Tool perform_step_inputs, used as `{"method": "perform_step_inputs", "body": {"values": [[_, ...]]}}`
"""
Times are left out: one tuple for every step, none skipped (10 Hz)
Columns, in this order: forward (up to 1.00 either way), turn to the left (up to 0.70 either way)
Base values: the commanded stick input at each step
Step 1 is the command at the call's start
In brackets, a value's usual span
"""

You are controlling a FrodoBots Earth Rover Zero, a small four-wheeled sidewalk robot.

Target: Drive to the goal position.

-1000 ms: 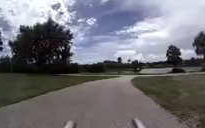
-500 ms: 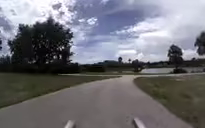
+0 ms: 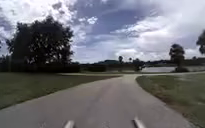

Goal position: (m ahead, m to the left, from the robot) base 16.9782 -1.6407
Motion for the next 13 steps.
{"method": "perform_step_inputs", "body": {"values": [[0.70,0.00],[0.70,0.00],[0.70,-0.01],[0.70,-0.11],[0.70,-0.02],[0.70,0.00],[0.70,0.00],[0.70,0.00],[0.70,0.00],[0.70,0.00],[0.70,0.00],[0.70,0.00],[0.70,0.00]]}}
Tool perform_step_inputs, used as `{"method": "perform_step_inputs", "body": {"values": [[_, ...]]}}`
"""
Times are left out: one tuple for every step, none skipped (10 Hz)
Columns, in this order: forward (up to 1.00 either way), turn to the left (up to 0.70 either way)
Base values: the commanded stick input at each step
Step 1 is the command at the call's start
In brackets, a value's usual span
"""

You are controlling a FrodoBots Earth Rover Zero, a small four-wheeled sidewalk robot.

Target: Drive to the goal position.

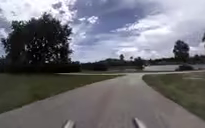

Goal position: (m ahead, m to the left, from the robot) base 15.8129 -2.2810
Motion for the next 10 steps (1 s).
{"method": "perform_step_inputs", "body": {"values": [[0.70,0.00],[0.70,0.00],[0.70,0.00],[0.70,0.00],[0.70,0.00],[0.70,0.00],[0.70,0.00],[0.70,0.00],[0.70,0.00],[0.70,0.00]]}}
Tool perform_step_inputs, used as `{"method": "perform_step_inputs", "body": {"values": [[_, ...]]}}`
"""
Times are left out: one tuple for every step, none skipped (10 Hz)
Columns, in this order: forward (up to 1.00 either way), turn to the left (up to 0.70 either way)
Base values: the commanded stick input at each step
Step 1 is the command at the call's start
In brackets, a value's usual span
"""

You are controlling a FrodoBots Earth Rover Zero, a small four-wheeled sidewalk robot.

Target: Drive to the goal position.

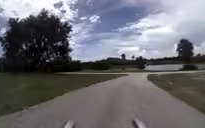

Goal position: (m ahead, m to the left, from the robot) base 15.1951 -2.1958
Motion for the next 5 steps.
{"method": "perform_step_inputs", "body": {"values": [[0.70,0.00],[0.70,0.00],[0.70,0.00],[0.70,0.00],[0.70,0.00]]}}
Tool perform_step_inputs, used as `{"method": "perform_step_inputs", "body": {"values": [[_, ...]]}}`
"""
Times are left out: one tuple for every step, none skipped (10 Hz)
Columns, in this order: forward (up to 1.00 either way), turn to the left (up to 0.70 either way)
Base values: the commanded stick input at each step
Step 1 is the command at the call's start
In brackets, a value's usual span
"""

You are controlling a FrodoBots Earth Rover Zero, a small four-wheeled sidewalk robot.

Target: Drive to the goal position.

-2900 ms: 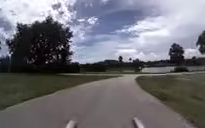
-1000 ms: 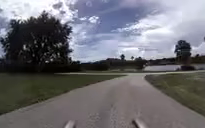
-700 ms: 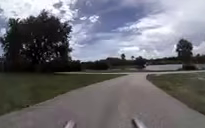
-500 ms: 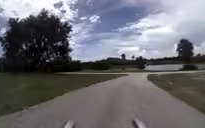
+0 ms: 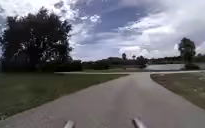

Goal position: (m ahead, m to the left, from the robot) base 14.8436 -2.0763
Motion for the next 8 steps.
{"method": "perform_step_inputs", "body": {"values": [[0.70,0.00],[0.70,0.00],[0.70,0.00],[0.70,0.00],[0.70,0.00],[0.70,0.00],[0.70,0.00],[0.70,0.00]]}}
